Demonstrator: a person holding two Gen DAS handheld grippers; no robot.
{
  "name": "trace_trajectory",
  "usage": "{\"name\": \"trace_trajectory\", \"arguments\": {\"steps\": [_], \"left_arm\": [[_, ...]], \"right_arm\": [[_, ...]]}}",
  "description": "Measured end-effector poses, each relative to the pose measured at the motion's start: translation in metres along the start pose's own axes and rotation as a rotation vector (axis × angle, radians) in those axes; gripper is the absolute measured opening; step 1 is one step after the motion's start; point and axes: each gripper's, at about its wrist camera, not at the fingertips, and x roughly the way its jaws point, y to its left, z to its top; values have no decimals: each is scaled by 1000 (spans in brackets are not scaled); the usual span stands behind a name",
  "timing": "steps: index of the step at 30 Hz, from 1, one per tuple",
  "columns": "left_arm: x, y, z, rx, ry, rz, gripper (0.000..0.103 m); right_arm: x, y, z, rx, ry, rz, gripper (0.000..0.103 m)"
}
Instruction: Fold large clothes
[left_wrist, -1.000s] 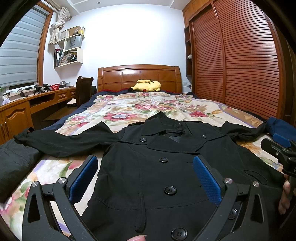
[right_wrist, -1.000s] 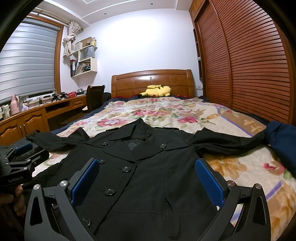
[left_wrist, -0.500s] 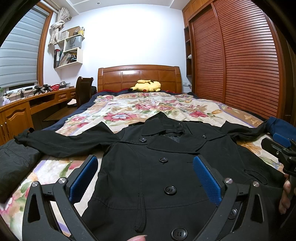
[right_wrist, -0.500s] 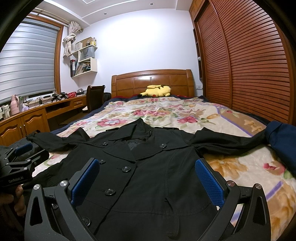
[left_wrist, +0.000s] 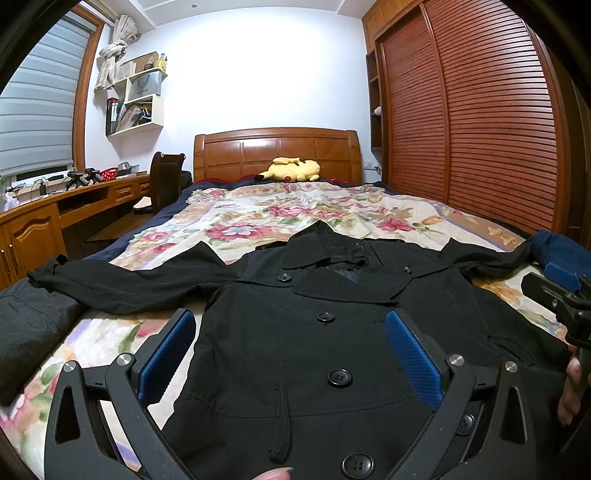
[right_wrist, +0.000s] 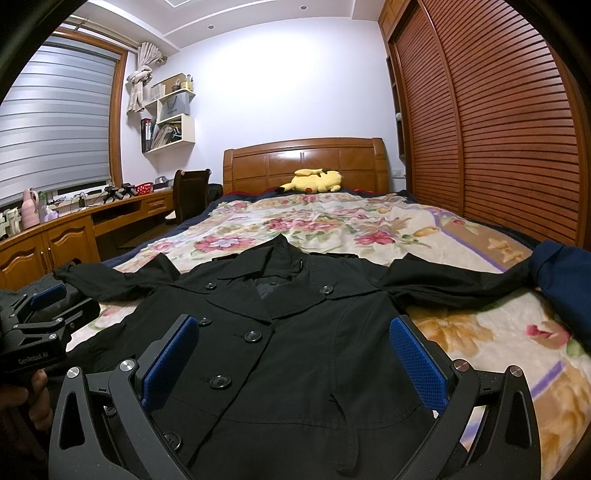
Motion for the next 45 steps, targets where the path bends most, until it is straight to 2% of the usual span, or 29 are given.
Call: {"name": "trace_trajectory", "arguments": {"steps": [12,20,31,36,41,45], "left_arm": [[14,-23,10,105,54,-46,103],[27,-35,22,119,94,-133,103],[51,-55,30,145,129,-187,103],[65,-57,24,121,167,-204,103],[72,-62,20,128,184,-202,103],[76,-63,17,127,201,-217,103]], "right_arm": [[10,-5,2,-6,37,-17,103],[14,-11,9,0,64,-23,103],[21,-18,19,-4,71,-62,102],[33,-30,27,6,120,-48,101],[53,-59,38,-9,231,-85,97],[70,-93,45,-14,295,-147,97]]}}
